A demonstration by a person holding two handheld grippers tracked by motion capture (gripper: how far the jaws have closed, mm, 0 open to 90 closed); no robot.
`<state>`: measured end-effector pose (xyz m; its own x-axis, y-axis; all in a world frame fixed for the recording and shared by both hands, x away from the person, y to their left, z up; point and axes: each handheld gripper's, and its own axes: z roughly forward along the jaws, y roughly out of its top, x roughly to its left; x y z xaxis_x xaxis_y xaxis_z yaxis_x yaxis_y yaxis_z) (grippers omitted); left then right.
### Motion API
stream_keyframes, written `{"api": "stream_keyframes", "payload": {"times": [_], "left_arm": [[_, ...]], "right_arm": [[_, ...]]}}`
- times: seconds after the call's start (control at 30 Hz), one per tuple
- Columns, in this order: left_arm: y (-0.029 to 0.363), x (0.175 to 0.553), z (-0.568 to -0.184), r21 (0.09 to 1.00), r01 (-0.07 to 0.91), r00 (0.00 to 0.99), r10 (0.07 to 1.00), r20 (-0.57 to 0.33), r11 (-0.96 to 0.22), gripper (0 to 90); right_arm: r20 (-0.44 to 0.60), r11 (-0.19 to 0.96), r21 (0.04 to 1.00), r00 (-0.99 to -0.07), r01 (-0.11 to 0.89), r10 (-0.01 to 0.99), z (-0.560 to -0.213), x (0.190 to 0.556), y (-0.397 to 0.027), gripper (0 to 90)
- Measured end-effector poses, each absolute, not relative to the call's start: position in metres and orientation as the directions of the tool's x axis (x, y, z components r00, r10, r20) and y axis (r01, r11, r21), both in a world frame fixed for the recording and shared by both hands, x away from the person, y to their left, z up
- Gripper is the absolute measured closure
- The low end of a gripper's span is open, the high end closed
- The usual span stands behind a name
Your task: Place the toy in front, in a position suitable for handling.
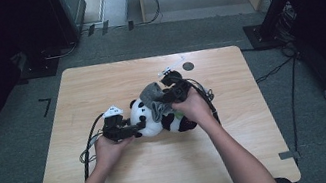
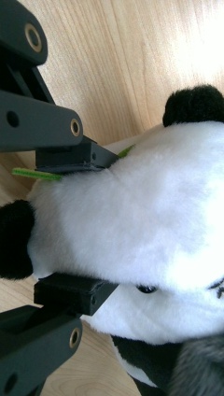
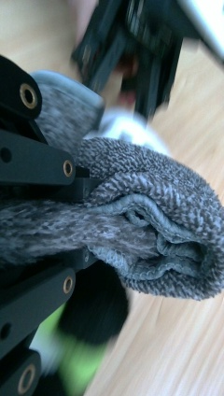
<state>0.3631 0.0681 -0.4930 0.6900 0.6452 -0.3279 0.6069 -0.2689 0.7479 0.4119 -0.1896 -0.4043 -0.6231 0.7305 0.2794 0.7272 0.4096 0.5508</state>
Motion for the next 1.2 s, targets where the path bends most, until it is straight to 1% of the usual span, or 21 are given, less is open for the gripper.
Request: {"api": "stream_keyframes", "payload": {"times": [0.03, 0.07, 0.1, 0.2, 0.27, 0.37, 0.47, 0.53, 0.63, 0.73, 0.77, 0.83, 0.97, 1.1, 1.2], "left_arm": [[0.067, 0.363, -0.493, 0.752, 0.603, 0.690, 0.647, -0.324, -0.267, 50.1], [0.067, 0.362, -0.492, 0.753, 0.600, 0.692, 0.646, -0.321, -0.268, 50.1], [0.067, 0.362, -0.492, 0.754, 0.600, 0.692, 0.646, -0.322, -0.268, 50.1], [0.067, 0.363, -0.492, 0.753, 0.599, 0.695, 0.643, -0.321, -0.272, 50.1], [0.068, 0.363, -0.492, 0.751, 0.600, 0.695, 0.643, -0.321, -0.274, 50.1], [0.068, 0.363, -0.492, 0.751, 0.602, 0.693, 0.644, -0.323, -0.272, 49.9], [0.069, 0.364, -0.493, 0.754, 0.601, 0.694, 0.642, -0.327, -0.266, 49.4], [0.068, 0.365, -0.493, 0.757, 0.598, 0.695, 0.642, -0.325, -0.263, 48.8], [0.069, 0.366, -0.492, 0.754, 0.607, 0.689, 0.640, -0.341, -0.251, 45.3], [0.070, 0.366, -0.493, 0.763, 0.603, 0.696, 0.622, -0.359, -0.234, 30.9], [0.071, 0.365, -0.493, 0.765, 0.601, 0.698, 0.617, -0.363, -0.230, 27.5], [0.073, 0.364, -0.493, 0.772, 0.596, 0.702, 0.610, -0.367, -0.221, 23.8], [0.076, 0.361, -0.489, 0.767, 0.602, 0.703, 0.604, -0.376, -0.222, 23.9], [0.078, 0.356, -0.486, 0.774, 0.583, 0.723, 0.592, -0.355, -0.246, 25.0], [0.078, 0.351, -0.492, 0.796, 0.551, 0.730, 0.606, -0.315, -0.250, 24.9]], "right_arm": [[0.287, 0.398, 0.545, -0.610, 0.738, 0.739, -0.406, 0.413, -0.197, 76.9], [0.332, 0.370, 0.545, -0.598, 0.753, 0.729, -0.407, 0.415, -0.206, 77.0], [0.336, 0.364, 0.546, -0.595, 0.755, 0.730, -0.407, 0.415, -0.209, 77.0], [0.303, 0.374, 0.565, -0.606, 0.736, 0.735, -0.403, 0.412, -0.213, 76.9], [0.256, 0.376, 0.581, -0.601, 0.722, 0.757, -0.398, 0.410, -0.217, 76.9], [0.268, 0.339, 0.584, -0.570, 0.737, 0.777, -0.395, 0.411, -0.233, 76.8], [0.246, 0.313, 0.582, -0.529, 0.751, 0.812, -0.392, 0.410, -0.252, 77.0], [0.274, 0.295, 0.581, -0.523, 0.759, 0.807, -0.395, 0.410, -0.258, 77.0], [0.232, 0.312, 0.589, -0.526, 0.746, 0.818, -0.397, 0.410, -0.255, 77.0], [0.207, 0.325, 0.593, -0.530, 0.736, 0.823, -0.401, 0.413, -0.249, 77.0], [0.210, 0.322, 0.593, -0.528, 0.738, 0.823, -0.402, 0.414, -0.248, 77.0], [0.217, 0.313, 0.594, -0.522, 0.741, 0.825, -0.403, 0.415, -0.247, 77.0], [0.220, 0.308, 0.590, -0.516, 0.746, 0.828, -0.405, 0.420, -0.246, 77.0], [0.222, 0.298, 0.590, -0.506, 0.750, 0.833, -0.408, 0.426, -0.245, 77.0], [0.242, 0.273, 0.591, -0.489, 0.759, 0.838, -0.413, 0.432, -0.246, 77.0]]}}
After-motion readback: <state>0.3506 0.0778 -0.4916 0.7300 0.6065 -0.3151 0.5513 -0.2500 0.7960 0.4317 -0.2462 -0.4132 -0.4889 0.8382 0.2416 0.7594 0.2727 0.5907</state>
